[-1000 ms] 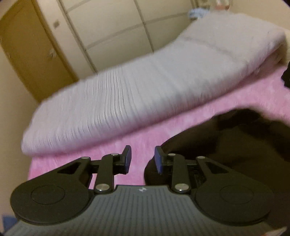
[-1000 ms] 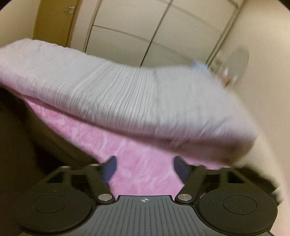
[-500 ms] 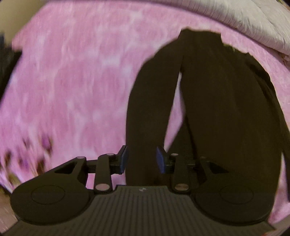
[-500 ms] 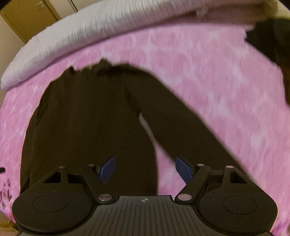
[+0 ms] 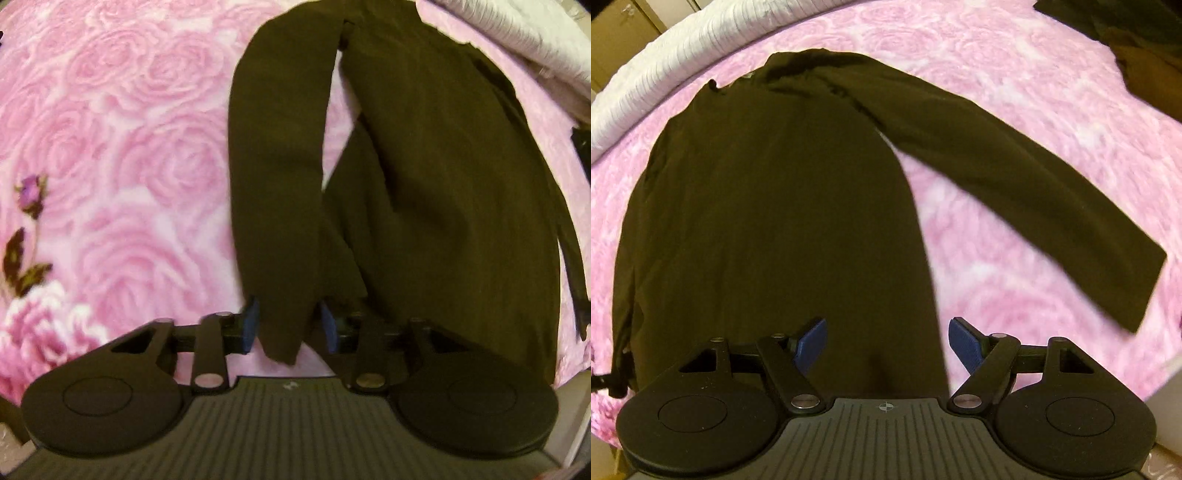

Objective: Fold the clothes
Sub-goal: 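Lay the unfolded dark long-sleeve shirt flat on the sheet, opening both tools, then grasp the shirt body with both tools and pull it straight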

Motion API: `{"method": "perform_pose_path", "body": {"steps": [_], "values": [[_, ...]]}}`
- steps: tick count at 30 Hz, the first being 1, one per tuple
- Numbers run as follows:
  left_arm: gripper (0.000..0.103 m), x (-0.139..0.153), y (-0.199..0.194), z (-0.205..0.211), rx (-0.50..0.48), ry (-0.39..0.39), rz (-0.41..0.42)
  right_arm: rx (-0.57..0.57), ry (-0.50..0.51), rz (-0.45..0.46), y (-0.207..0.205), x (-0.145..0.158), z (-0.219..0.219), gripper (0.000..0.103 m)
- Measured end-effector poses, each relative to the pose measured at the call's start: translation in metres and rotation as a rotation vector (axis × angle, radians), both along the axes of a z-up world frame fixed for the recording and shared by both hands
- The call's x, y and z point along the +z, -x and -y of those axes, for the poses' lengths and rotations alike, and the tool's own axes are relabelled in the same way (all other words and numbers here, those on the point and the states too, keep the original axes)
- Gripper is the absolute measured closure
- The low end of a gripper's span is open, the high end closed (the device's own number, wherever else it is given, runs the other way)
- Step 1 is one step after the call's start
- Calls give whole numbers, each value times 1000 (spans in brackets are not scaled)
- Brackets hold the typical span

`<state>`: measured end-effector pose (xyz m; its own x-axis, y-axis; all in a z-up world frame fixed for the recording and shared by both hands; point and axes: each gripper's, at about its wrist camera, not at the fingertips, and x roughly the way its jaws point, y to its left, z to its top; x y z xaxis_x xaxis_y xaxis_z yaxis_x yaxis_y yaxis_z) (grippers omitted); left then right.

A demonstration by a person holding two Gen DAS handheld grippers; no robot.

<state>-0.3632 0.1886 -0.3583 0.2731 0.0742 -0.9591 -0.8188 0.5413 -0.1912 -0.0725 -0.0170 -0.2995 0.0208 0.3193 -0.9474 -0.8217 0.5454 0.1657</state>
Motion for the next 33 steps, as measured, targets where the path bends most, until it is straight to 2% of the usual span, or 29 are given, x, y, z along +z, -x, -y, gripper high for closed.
{"method": "perform_pose_path", "body": {"steps": [2, 3, 5, 6, 8, 11, 12, 14, 15, 17, 20, 21, 23, 26, 29, 33], "values": [[98, 1, 6, -8, -41, -67, -26, -17, 5, 20, 14, -3, 5, 28], [99, 10, 11, -13, -81, -146, -48, -27, 3, 25, 21, -3, 9, 28], [99, 43, 24, -31, -169, -354, -102, -49, -6, 39, 33, 2, 18, 28], [99, 63, 35, -46, -173, -438, -112, -57, -15, 45, 37, 5, 22, 28], [98, 101, 63, -92, -76, -526, -110, -75, -33, 56, 46, 13, 30, 28], [93, 141, 112, -167, 192, -623, -158, -98, -66, 67, 58, 27, 43, 28], [89, 148, 125, -184, 259, -659, -189, -102, -73, 67, 61, 30, 48, 28], [90, 150, 141, -200, 344, -734, -317, -108, -83, 68, 67, 34, 56, 28], [90, 148, 146, -199, 347, -735, -328, -113, -82, 68, 69, 35, 61, 28], [87, 135, 149, -183, 316, -655, -265, -137, -79, 64, 69, 35, 73, 28], [87, 96, 143, -132, 235, -411, -116, -205, -76, 27, 64, 27, 95, 28], [87, 81, 136, -104, 188, -299, -15, -234, -75, 9, 62, 24, 103, 27], [86, 59, 120, -56, 100, -138, 119, -291, -88, -37, 56, 15, 118, 27], [84, 35, 86, 10, -46, -14, 232, -376, -139, -113, 45, -1, 135, 27], [78, 24, 62, 40, -146, -2, 288, -460, -205, -177, 35, -17, 150, 27], [74, 14, 38, 48, -220, -143, 221, -537, -281, -223, 22, -34, 163, 27]]}}
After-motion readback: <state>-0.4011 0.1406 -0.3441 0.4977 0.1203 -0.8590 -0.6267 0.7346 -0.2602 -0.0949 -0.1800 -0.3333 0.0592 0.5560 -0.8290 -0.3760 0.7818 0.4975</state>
